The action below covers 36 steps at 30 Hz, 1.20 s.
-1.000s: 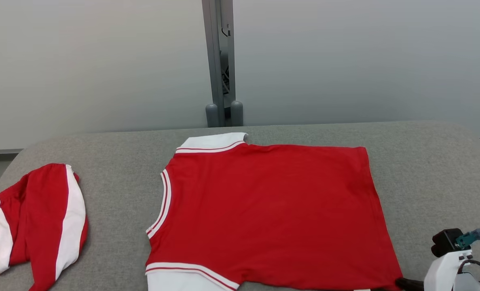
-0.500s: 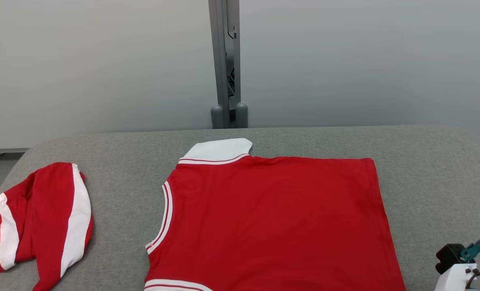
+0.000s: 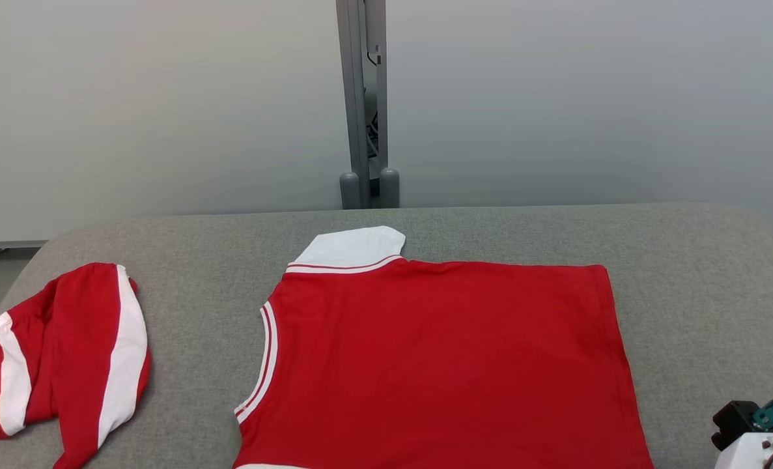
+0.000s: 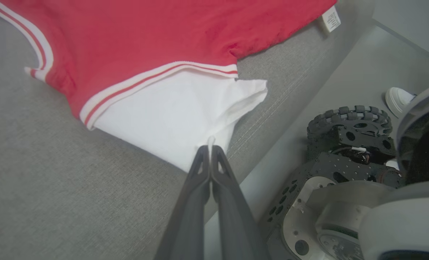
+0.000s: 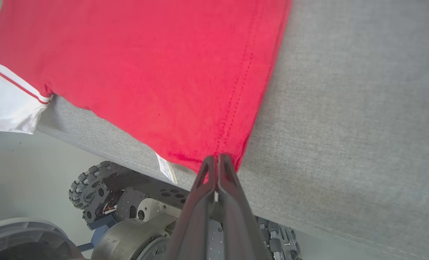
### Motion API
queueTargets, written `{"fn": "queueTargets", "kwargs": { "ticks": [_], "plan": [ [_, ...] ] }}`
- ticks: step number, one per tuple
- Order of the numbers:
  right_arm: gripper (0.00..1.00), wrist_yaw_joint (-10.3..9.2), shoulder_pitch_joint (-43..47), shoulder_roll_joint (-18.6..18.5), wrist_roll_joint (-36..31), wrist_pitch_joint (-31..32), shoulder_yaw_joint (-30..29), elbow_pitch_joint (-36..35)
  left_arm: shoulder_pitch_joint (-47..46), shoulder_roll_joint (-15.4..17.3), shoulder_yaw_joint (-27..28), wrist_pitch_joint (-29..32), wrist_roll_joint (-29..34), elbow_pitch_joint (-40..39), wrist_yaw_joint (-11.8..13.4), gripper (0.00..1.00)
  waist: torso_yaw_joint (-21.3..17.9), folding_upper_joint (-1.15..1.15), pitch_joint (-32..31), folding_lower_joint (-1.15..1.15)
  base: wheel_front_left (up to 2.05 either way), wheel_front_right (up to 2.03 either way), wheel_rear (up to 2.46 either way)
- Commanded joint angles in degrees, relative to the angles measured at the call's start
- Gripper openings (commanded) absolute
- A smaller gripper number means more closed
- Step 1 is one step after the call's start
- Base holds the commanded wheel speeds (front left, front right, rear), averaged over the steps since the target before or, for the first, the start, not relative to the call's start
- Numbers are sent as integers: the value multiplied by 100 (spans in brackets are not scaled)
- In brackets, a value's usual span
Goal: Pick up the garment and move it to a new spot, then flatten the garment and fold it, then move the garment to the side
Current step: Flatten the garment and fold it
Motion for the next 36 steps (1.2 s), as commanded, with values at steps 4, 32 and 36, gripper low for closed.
{"fn": "queueTargets", "kwargs": {
  "ticks": [4, 32, 36],
  "plan": [
    [0, 0, -19, 55, -100, -260, -107, -33, -171, -36, 5, -212, 2, 76, -5, 0, -11, 0, 8, 0, 0, 0, 0],
    [0, 0, -728, 672, -797, -1643, -585, 479, -816, -1112, 1590, -809, -278, 1636, 39, 0, -160, 0, 514, 0, 0, 0, 0],
    [0, 0, -851, 760, -890, -1749, -557, 696, -810, -1302, 1772, -810, -139, 1908, 14, 0, -180, 0, 604, 0, 0, 0, 0]
  ]
}}
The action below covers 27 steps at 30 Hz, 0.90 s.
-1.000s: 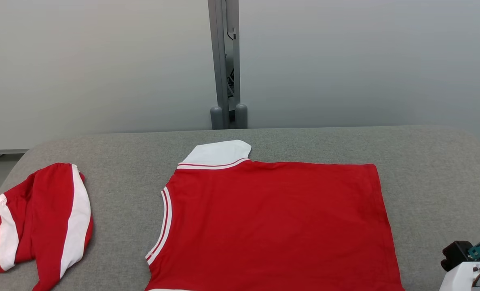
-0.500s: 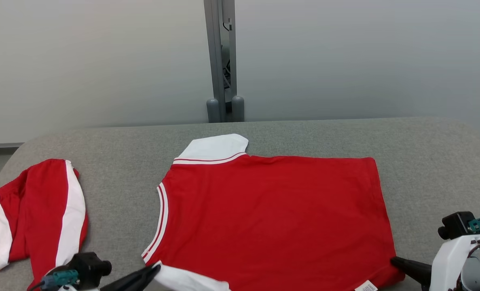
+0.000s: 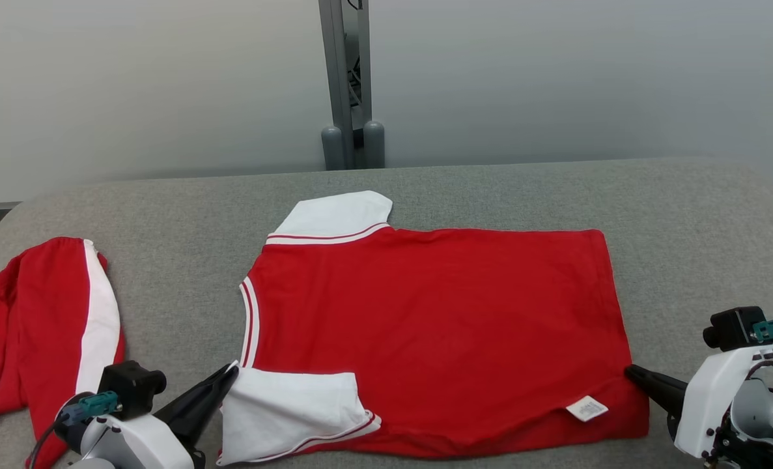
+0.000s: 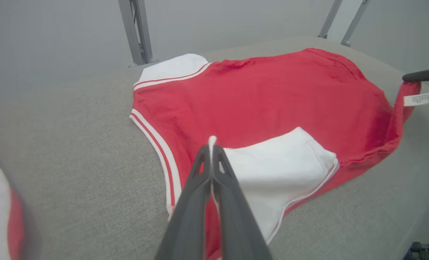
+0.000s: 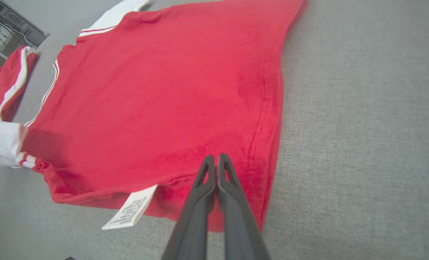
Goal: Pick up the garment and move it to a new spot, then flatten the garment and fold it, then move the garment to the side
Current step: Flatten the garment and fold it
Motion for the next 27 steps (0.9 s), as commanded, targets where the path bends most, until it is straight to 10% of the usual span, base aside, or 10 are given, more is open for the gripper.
{"fn": "queueTargets", "kwargs": {
  "ticks": [1, 27],
  "plan": [
    [0, 0, -67, 29, -37, -64, 3, 86, -2, -45, 83, -30, 57, 96, -18, 0, -7, 0, 34, 0, 0, 0, 0],
    [0, 0, -613, 237, -229, -633, 139, 574, -332, -618, 1009, -30, 1005, 839, -38, 0, -86, 0, 480, 0, 0, 0, 0]
  ]
}}
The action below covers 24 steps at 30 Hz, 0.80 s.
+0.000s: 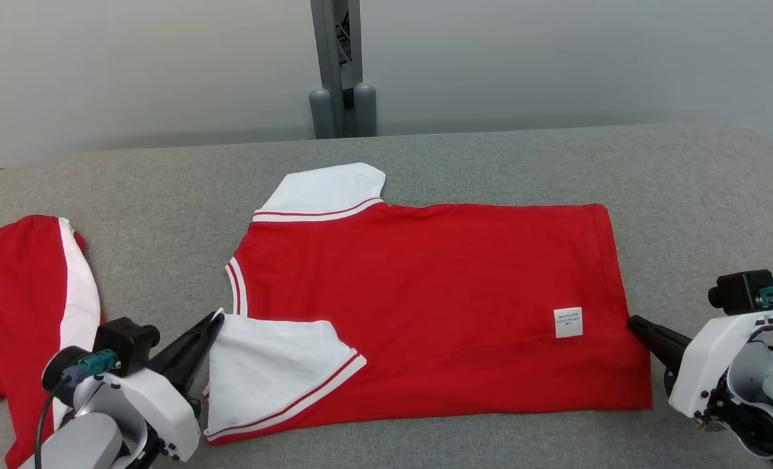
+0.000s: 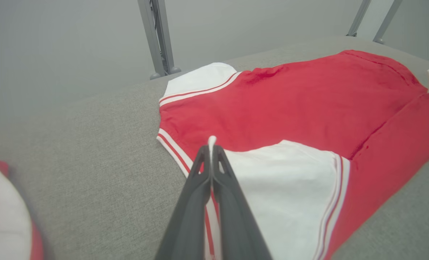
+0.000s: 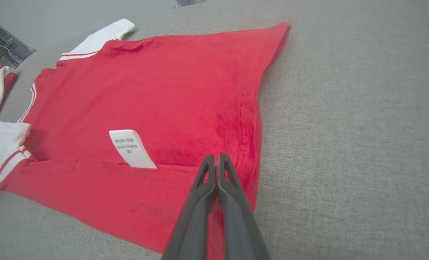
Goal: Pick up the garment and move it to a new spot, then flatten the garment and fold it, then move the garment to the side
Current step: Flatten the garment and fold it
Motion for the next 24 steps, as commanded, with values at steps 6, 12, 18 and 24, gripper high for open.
{"fn": "queueTargets", "kwargs": {
  "ticks": [6, 12, 18, 24],
  "plan": [
    [0, 0, -192, 69, -49, -85, 69, 99, -281, -135, 277, -30, 308, 283, -5, 0, -66, 0, 217, 0, 0, 0, 0],
    [0, 0, -246, 174, 55, -32, 128, 255, -328, -265, 387, -29, 459, 504, -5, 0, -134, 0, 295, 0, 0, 0, 0],
    [100, 0, -316, 344, 62, -325, 75, 479, -416, -408, 656, -25, 613, 812, 13, 100, -145, 0, 324, 0, 0, 0, 0],
    [100, 0, -208, 331, 46, -574, 87, 628, -167, -509, 1101, -25, 919, 723, 46, 100, -107, 0, 138, 0, 0, 0, 0]
  ]
}}
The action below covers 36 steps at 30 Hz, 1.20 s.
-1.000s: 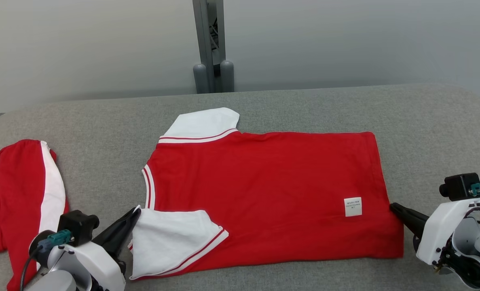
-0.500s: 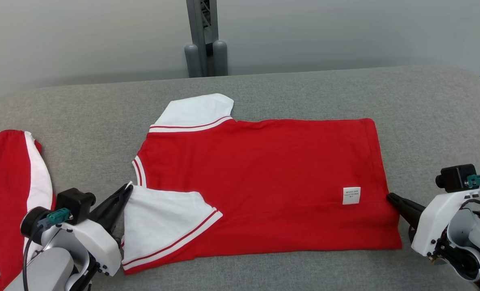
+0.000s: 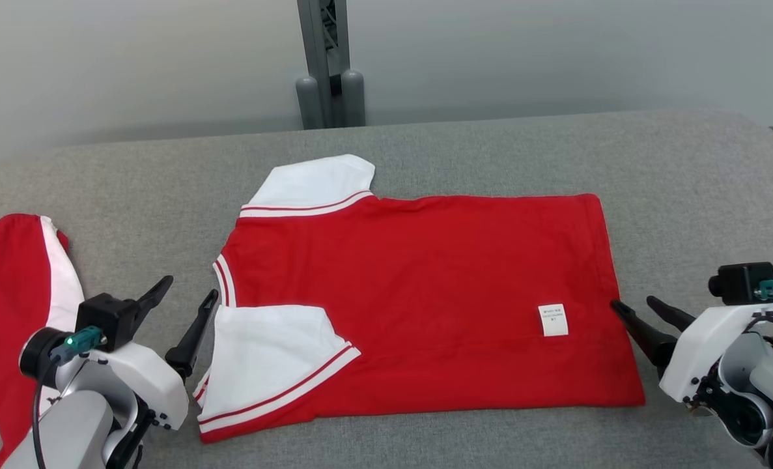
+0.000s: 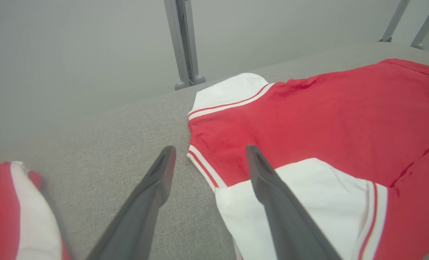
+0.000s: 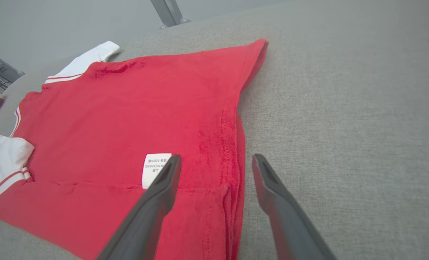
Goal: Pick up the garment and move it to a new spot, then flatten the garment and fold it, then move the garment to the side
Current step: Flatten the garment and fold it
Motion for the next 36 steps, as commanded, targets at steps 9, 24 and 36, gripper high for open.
{"fn": "queueTargets", "kwargs": {
  "ticks": [9, 24, 36],
  "plan": [
    [100, 0, 437, -96, -73, -648, -69, 89, 858, -258, 935, -19, 254, -561, 76, 100, 44, 0, -488, 0, 0, 0, 0],
    [100, 0, 1536, 387, -375, -859, -944, 280, 2160, -949, 1731, -19, 374, -744, 15, 100, 91, 0, -777, 0, 0, 0, 0],
    [100, 0, 1886, 635, -645, -858, -1267, 538, 2083, -1235, 1537, 133, 417, 355, 13, 100, 145, 0, -803, 0, 0, 0, 0]
  ]
}}
